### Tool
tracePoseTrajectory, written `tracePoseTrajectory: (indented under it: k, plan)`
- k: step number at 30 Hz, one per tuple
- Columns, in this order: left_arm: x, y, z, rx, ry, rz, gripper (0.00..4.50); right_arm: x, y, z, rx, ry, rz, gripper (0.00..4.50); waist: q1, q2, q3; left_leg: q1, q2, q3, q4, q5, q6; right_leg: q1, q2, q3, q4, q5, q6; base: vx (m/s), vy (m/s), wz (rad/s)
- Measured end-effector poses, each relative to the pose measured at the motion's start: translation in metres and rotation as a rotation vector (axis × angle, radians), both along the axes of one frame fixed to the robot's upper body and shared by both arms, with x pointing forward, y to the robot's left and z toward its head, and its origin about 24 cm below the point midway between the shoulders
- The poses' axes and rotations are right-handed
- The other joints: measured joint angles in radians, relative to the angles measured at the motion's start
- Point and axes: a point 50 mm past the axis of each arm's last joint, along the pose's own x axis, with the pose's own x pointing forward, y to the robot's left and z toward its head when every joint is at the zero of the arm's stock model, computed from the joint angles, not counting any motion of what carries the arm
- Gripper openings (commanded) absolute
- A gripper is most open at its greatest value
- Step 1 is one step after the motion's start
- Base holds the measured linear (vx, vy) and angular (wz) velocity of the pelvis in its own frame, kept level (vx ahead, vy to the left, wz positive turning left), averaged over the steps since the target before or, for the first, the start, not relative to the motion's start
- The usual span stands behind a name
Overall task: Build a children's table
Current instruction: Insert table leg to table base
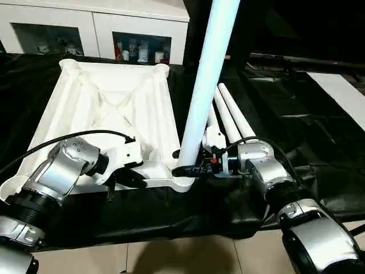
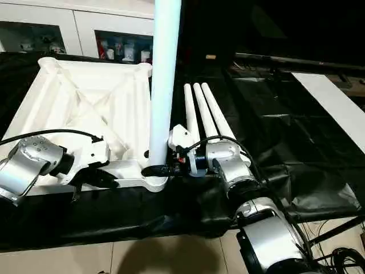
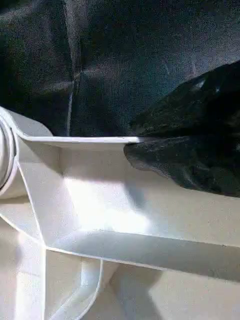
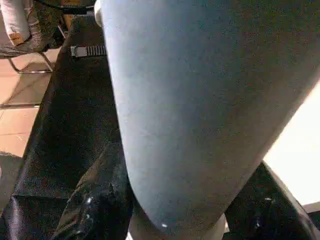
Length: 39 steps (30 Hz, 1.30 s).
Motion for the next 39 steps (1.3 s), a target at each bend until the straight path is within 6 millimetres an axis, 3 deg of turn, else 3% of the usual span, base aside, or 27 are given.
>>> tracePoseTrajectory:
  k: [23,29,39]
  plan:
    - [0.004,0.004,-0.003,0.013,0.0,0.032,0.0,-0.003,0.003,-0.013,0.067,-0.026,-0.136,1.87,-0.006,0.001,0.001,0.007,0.001,0.0,0.0,0.0,-0.008,0.002,0.0,0.002,0.007,0.001,0.001,0.0,0.0,0.0]
    - [0.016,-0.002,-0.006,0.002,-0.056,0.188,0.0,0.015,0.018,-0.013,0.042,-0.02,-0.442,1.87,-0.029,0.003,0.002,0.009,0.001,-0.003,-0.001,0.001,-0.011,-0.001,0.0,0.002,0.009,-0.001,0.003,0.0,0.0,0.0]
    - [0.01,-0.029,-0.013,-0.021,-0.116,0.443,0.0,0.034,0.039,-0.01,0.067,0.11,-0.842,1.87,-0.031,0.007,0.005,0.01,0.0,-0.009,-0.005,0.001,-0.012,-0.004,0.002,0.001,0.003,-0.004,0.009,0.0,0.0,0.0]
